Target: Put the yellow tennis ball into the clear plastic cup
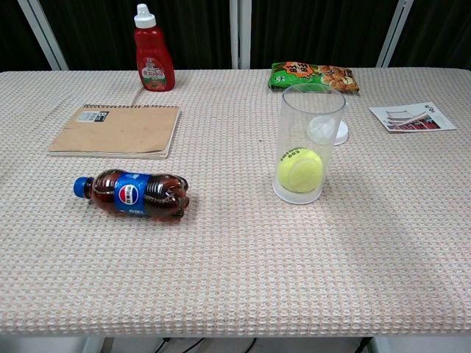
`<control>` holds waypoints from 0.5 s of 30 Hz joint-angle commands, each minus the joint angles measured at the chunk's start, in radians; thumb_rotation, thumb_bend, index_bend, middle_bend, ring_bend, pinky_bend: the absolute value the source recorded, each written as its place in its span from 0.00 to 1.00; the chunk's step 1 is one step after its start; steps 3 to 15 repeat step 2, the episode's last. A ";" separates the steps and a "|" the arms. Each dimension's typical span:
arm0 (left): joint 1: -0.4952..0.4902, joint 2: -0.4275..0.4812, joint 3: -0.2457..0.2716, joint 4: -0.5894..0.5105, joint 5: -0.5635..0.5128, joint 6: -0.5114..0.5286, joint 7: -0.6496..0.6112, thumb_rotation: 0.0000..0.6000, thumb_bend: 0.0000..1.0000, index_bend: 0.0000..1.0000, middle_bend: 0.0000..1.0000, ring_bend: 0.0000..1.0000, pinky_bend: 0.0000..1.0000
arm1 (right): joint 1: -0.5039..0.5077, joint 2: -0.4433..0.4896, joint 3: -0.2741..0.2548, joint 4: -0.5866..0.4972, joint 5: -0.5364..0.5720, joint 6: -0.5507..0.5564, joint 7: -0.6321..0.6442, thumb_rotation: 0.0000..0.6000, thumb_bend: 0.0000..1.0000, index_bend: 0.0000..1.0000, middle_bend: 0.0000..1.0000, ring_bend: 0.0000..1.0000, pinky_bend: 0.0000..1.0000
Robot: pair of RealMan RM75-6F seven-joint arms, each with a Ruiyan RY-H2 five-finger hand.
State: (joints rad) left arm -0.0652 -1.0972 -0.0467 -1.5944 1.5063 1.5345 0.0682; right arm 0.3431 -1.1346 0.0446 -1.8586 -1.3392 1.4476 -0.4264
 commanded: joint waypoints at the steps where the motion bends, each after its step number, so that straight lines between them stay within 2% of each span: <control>1: -0.002 -0.005 0.000 0.006 -0.005 -0.007 0.006 1.00 0.12 0.00 0.00 0.00 0.01 | -0.126 0.012 -0.044 0.178 0.064 0.064 0.184 1.00 0.06 0.00 0.00 0.00 0.00; 2: -0.004 -0.008 -0.001 0.009 -0.008 -0.011 0.008 1.00 0.12 0.00 0.00 0.00 0.01 | -0.143 0.007 -0.047 0.214 0.070 0.063 0.220 1.00 0.06 0.00 0.00 0.00 0.00; 15: -0.004 -0.008 -0.001 0.009 -0.008 -0.011 0.008 1.00 0.12 0.00 0.00 0.00 0.01 | -0.143 0.007 -0.047 0.214 0.070 0.063 0.220 1.00 0.06 0.00 0.00 0.00 0.00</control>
